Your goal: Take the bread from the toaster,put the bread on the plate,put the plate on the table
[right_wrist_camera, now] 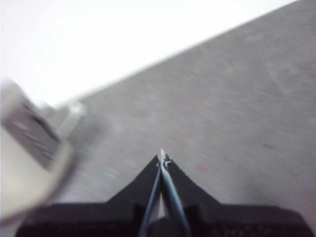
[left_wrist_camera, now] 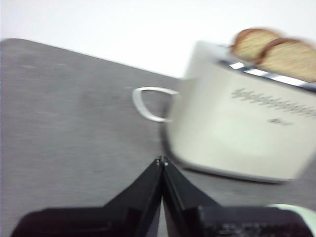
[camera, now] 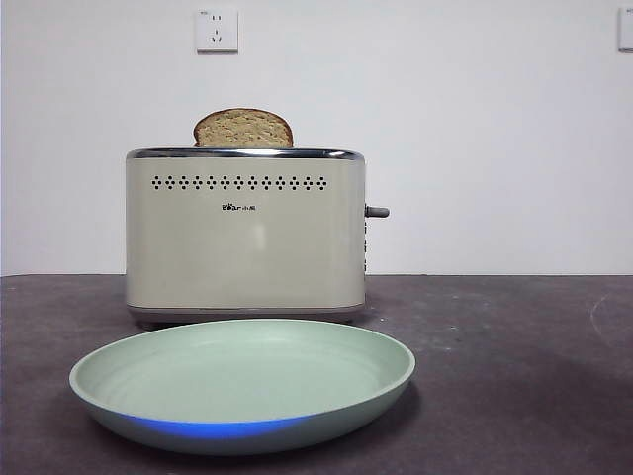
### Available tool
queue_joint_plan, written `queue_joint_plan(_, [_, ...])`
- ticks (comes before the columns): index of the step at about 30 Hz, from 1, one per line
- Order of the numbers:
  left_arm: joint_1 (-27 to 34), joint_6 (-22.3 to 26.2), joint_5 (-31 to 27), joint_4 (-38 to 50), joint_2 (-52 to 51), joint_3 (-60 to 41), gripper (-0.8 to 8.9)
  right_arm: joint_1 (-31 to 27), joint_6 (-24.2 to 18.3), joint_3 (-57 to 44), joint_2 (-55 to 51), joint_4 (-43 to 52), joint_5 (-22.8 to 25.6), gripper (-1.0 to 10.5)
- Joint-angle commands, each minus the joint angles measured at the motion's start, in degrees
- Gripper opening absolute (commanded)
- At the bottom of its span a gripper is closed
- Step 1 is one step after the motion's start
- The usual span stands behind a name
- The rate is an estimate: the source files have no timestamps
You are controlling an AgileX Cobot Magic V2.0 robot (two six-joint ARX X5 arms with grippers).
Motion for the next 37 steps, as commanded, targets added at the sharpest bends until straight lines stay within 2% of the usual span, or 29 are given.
queue_joint_plan(1, [0.2, -5.9, 4.5, 0.3, -0.1, 1.3, -0.06, 0.1, 6.3, 2.0, 0.0, 4.3, -4.6, -0.1])
queue_joint_plan(5, [0.2, -6.6, 6.1, -1.7, 0.1, 6.2, -0.06, 0.1, 5.3, 9.5, 3.3, 2.6, -7.0, -0.1])
queue_joint_plan(7, [0.2, -6.6, 5.7, -2.7, 1.0, 10.0, -0.06, 0.2, 2.9, 14.7, 7.1, 1.6, -8.0, -0.1])
queue_joint_plan(12, [0.2, -5.9, 6.8, -3.5, 6.3, 20.1, -0.06, 0.2, -3.2, 27.3, 17.6, 1.5, -14.2, -0.1])
queue_joint_plan(14, [0.2, -5.6, 7.0, -3.9, 9.7, 24.9, -0.06, 0.2, -4.5, 33.1, 22.5, 1.4, -17.4, -0.1])
queue_joint_plan(17, [0.2, -2.3, 8.0, -4.2, 15.7, 31.6, -0.06, 0.2, -6.0, 41.2, 29.8, 1.3, -23.7, -0.1])
queue_joint_plan(21, [0.2, 1.7, 11.7, -6.6, 24.6, 41.5, -0.06, 0.2, -6.4, 51.1, 38.6, 0.6, -31.6, 0.0])
queue_joint_plan(24, [0.2, 4.4, 16.0, -11.7, 32.5, 50.2, -0.07, 0.8, -6.4, 57.6, 44.6, -0.4, -36.7, 0.0])
queue_joint_plan(26, [0.2, 7.0, 18.9, -16.5, 38.1, 56.4, -0.06, 1.6, -7.5, 61.2, 48.2, -2.5, -38.6, 0.6])
queue_joint_plan(29, [0.1, 10.2, 21.8, -21.8, 45.6, 64.1, -0.02, 3.1, -9.5, 65.1, 52.1, -6.6, -39.7, 2.2])
queue_joint_plan(31, [0.1, 10.7, 24.0, -23.9, 50.1, 68.3, 0.11, 4.1, -9.6, 66.6, 54.0, -8.2, -39.7, 2.6])
queue_joint_plan(32, [0.1, 10.8, 25.3, -24.7, 51.7, 69.8, 0.48, 4.5, -9.6, 66.8, 54.6, -8.3, -39.7, 2.6])
queue_joint_plan(36, [0.0, 11.7, 28.3, -26.0, 57.7, 74.7, 4.15, 5.0, -9.8, 66.8, 55.7, -8.4, -39.6, 2.6])
queue_joint_plan(37, [0.0, 12.8, 28.3, -26.2, 59.1, 75.8, 4.44, 5.0, -9.8, 66.8, 55.9, -8.3, -39.6, 2.6])
